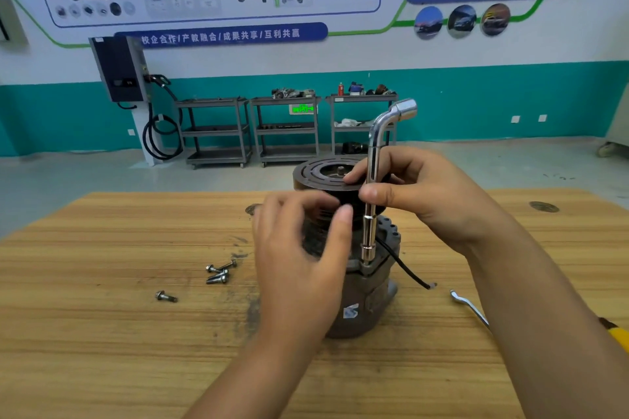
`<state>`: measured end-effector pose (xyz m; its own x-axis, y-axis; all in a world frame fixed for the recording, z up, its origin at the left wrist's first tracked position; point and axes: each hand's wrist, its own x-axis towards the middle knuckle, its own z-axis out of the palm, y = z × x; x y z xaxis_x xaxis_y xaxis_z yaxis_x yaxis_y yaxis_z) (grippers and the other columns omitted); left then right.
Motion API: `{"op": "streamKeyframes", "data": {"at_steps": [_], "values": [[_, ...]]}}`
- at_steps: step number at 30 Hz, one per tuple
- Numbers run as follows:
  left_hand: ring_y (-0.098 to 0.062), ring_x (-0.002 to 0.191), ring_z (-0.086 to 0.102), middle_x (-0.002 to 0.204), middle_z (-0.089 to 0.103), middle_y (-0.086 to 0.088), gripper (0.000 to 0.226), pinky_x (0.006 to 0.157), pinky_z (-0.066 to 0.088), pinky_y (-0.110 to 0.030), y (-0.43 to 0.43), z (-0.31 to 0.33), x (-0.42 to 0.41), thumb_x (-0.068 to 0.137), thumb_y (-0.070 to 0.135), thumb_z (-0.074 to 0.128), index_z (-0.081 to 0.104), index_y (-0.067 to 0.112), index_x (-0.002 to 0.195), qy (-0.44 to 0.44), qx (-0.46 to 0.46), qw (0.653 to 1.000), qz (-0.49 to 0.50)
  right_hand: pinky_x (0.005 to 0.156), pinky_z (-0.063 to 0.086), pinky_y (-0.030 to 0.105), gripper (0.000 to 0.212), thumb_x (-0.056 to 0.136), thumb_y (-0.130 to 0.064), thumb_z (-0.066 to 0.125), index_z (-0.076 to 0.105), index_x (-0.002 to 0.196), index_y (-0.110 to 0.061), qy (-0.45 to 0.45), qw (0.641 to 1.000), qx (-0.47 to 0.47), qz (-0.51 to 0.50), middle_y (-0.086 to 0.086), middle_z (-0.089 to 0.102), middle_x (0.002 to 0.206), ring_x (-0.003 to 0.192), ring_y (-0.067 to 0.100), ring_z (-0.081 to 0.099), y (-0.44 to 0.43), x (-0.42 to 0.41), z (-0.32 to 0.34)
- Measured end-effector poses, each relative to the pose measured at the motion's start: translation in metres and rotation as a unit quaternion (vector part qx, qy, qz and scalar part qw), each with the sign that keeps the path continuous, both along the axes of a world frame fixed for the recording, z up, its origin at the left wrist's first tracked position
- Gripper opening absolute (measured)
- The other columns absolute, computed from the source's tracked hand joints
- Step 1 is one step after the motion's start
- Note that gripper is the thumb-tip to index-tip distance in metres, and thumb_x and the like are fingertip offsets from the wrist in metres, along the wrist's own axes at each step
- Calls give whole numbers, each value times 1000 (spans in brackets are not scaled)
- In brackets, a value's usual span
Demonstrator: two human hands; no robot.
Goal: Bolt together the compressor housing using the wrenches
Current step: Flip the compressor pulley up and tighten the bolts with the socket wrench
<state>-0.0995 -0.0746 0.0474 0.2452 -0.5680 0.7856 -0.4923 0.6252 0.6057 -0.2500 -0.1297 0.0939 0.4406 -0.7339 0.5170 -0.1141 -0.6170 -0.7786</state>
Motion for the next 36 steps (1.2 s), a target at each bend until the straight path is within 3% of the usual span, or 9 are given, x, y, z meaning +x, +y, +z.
{"op": "streamKeyframes", "data": {"at_steps": [6,9,13,16,19,21,28,32,36], "values": [[5,78,64,79,68,15,17,70,49,-11,-18,62,-3,74,35,75,64,31,85,4,12,992,-128,66,47,16,29,60,-34,78,51,58,-24,-20,999,-4,-47,-14,58,60,65,5,58,-2,7,-2],[0,66,66,68,70,11,17,60,50,-13,-30,68,-5,68,22,81,65,24,74,36,44,980,-188,66,47,16,30,63,-26,80,55,64,-11,-32,998,-14,-48,-10,55,60,65,6,57,-4,8,-3],[-5,64,66,66,69,8,17,60,50,-16,-41,65,2,60,25,79,65,24,69,43,60,959,-273,72,53,25,67,61,-29,81,53,98,18,-45,999,-19,-24,13,62,74,74,14,63,-3,8,-3],[-2,63,64,66,69,10,15,60,49,-14,-42,64,6,59,34,74,66,26,69,37,75,954,-288,67,50,15,58,62,-25,80,56,97,15,-35,999,-6,-12,9,64,77,75,5,63,-6,6,-4],[-4,78,69,80,74,10,22,71,52,-18,-43,63,9,68,37,68,71,25,86,18,92,958,-271,70,48,14,16,71,-20,71,72,86,-15,-11,1000,21,12,-5,69,84,84,3,64,-6,1,-2],[-8,84,70,85,74,6,16,78,54,-23,-43,62,10,79,26,67,71,21,93,29,101,956,-275,74,48,16,17,76,-14,65,75,83,-25,-9,999,26,39,-12,69,89,90,4,64,-8,-4,-3],[-13,84,69,87,73,7,18,74,57,-28,-42,59,8,73,30,71,69,25,90,10,82,962,-260,85,51,34,16,73,-20,67,72,88,-16,4,1000,16,7,-1,71,91,96,15,65,-6,-3,-3],[-26,84,68,88,72,-9,16,76,57,-45,-44,56,5,68,29,78,66,20,71,19,84,969,-232,97,44,54,45,67,-26,73,61,98,4,15,999,7,-31,14,67,102,104,26,61,-5,1,-3],[-12,77,70,84,72,-1,21,70,56,-24,-43,58,7,58,34,81,66,20,65,1,90,959,-268,81,52,27,28,63,-18,75,68,89,-10,-18,999,28,-6,1,72,94,97,13,66,-6,1,-4]]}}
